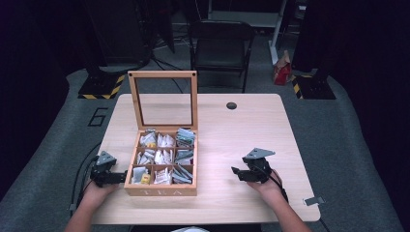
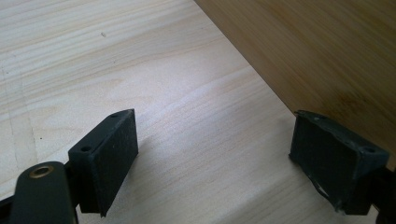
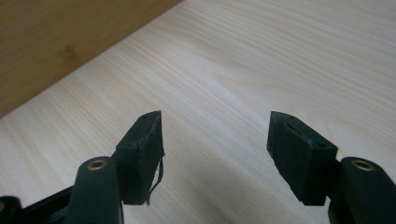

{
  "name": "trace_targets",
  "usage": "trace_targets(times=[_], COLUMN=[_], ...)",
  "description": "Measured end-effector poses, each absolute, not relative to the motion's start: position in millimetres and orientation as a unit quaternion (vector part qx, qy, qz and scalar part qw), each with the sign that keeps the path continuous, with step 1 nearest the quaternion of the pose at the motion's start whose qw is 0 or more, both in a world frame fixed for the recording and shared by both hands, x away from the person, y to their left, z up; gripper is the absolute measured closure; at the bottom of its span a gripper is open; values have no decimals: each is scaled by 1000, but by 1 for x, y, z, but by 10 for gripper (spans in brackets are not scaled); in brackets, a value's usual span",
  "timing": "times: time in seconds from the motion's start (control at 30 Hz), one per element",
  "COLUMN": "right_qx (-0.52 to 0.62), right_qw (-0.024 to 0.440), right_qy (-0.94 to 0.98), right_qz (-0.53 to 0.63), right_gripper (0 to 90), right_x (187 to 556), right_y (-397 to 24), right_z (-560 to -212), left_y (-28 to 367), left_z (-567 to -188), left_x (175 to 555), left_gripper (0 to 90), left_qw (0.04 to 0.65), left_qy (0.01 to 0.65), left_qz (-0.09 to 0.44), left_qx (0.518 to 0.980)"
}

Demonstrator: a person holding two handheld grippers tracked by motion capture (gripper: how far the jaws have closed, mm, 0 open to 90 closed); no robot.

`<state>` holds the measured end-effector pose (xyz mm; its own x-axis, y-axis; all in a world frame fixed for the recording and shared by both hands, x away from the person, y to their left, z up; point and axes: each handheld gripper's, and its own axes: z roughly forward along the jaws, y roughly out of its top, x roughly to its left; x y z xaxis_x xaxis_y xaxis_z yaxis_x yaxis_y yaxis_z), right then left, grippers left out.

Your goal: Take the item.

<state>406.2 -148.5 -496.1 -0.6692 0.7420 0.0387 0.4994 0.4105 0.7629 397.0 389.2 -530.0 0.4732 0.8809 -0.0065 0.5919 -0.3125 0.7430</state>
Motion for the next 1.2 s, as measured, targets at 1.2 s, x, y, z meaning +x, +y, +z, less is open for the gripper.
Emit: trace_targets(times=[1.2], right_qx=[324], right_qw=[132], right_qy=[824], right_qz=[445], right_gripper=[362], right_x=[393], right_y=[-113], right_z=[-429], left_y=[389], left_z=[-531], left_x=[397], left_gripper=[147], left_qw=[352], left_qy=[470], left_qz=[211], left_qx=[781])
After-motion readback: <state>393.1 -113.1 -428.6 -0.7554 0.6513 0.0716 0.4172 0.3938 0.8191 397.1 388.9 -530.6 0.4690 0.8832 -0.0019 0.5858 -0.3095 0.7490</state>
